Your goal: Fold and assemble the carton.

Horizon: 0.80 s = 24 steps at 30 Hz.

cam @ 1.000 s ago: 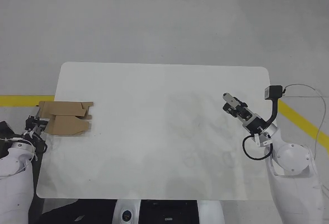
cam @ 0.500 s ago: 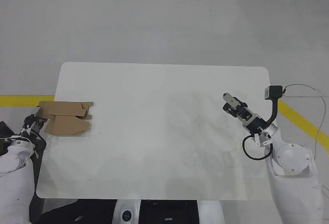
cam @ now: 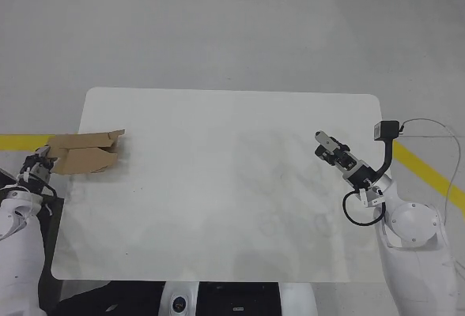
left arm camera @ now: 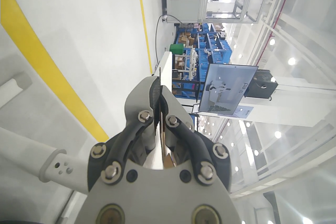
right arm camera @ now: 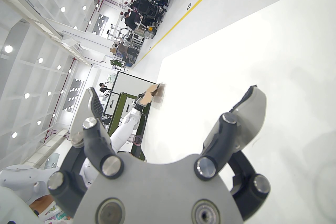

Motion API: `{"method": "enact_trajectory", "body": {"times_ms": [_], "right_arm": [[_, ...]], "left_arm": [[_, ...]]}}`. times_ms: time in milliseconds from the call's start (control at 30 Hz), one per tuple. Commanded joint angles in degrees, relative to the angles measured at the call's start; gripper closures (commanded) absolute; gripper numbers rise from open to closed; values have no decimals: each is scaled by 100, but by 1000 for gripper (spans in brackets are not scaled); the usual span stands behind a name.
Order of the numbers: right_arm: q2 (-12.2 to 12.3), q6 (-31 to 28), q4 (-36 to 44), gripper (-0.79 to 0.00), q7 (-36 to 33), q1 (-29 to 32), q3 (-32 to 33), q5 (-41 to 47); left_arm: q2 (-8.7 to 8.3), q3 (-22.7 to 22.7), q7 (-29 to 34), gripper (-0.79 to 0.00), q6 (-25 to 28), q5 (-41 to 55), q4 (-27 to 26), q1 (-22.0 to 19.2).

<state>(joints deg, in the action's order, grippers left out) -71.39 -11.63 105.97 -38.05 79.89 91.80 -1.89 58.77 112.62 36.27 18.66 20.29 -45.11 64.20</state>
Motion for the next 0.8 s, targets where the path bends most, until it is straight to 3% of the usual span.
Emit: {"method": "enact_trajectory", "body": {"times_ms": [0, 233, 500, 767], "right_arm": [[0, 0, 0, -785, 0, 0, 0, 0], [0, 0, 0, -785, 0, 0, 0, 0], [0, 0, 0, -785, 0, 0, 0, 0], [0, 0, 0, -785, 0, 0, 0, 0]], "left_arm": [[-9, 44, 14, 0, -49, 130, -162, -6], [-9, 41, 119, 0, -199, 449, -991, 32], [39, -435, 103, 0, -484, 522, -1989, -277], [105, -1277, 749, 0, -271, 331, -2044, -669]]}}
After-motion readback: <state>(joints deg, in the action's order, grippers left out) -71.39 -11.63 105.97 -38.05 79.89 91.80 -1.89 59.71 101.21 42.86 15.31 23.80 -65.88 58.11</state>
